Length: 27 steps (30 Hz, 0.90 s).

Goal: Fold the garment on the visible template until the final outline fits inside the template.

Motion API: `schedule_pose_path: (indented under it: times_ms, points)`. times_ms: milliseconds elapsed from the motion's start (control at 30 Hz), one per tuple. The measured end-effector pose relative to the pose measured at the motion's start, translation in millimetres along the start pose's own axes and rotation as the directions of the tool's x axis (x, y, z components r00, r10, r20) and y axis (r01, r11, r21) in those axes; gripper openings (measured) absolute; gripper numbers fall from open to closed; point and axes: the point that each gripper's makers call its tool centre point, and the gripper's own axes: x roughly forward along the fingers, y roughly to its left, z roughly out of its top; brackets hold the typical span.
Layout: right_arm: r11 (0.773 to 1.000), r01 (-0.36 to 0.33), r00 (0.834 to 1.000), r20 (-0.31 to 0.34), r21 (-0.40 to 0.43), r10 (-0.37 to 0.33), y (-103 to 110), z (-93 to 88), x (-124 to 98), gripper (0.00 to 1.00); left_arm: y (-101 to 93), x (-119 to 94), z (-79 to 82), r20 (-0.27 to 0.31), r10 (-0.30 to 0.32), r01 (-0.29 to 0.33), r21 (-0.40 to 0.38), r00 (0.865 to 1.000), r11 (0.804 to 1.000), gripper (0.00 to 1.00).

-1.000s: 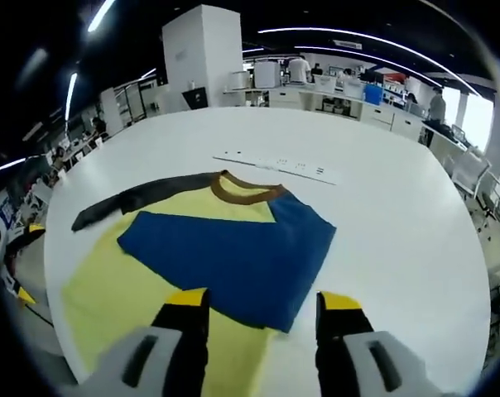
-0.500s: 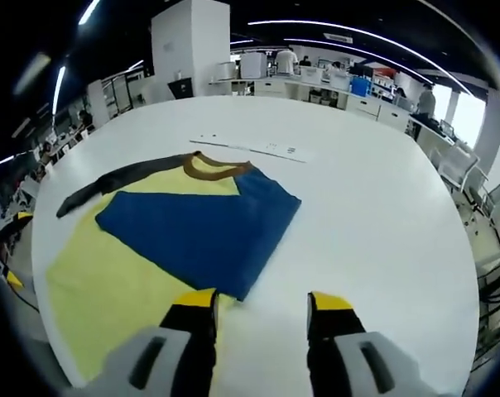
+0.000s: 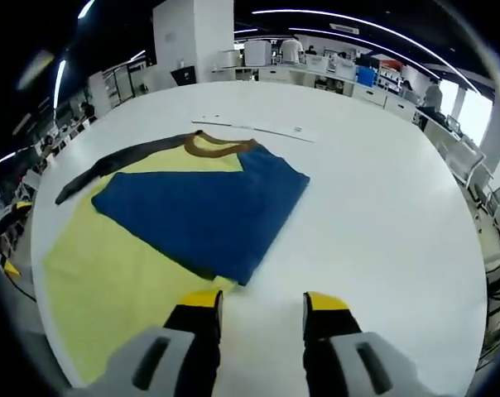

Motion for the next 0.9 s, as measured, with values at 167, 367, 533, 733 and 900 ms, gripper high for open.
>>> schedule_pose_path:
  times_ms: [167,367,533,733,900]
  points:
    - [0.999,-0.032,0.999,0.001,-0.006,0.032,12,1.2,5,0.27,-0.3,0,-2.4,-0.008,-0.002,0.002,0.003,1.000,1.000,0.91]
    - [0.999,-0.047,0.999,-0.014,-0.016,0.047,16,-1.6,11,0.14,1.5,0,-2.4,-0.005,0.004,-0.004,-0.004,1.000,1.000,0.91]
    - [0.998,-0.055,0.998,-0.004,-0.015,0.055,21,1.2,11,0.04,2.3,0,-3.8,-0.009,0.007,-0.007,-0.007,1.000,1.000,0.91]
    - [0.997,-0.065,0.998,0.004,-0.033,0.065,20,4.2,14,0.00,2.5,0,-3.4,-0.010,0.008,-0.008,-0.009,1.000,1.000,0.90]
    - [0.998,-0.034,0.999,-0.021,-0.055,0.033,13,0.9,11,0.00,2.7,0,-2.0,-0.001,0.009,-0.009,-0.015,1.000,1.000,0.90]
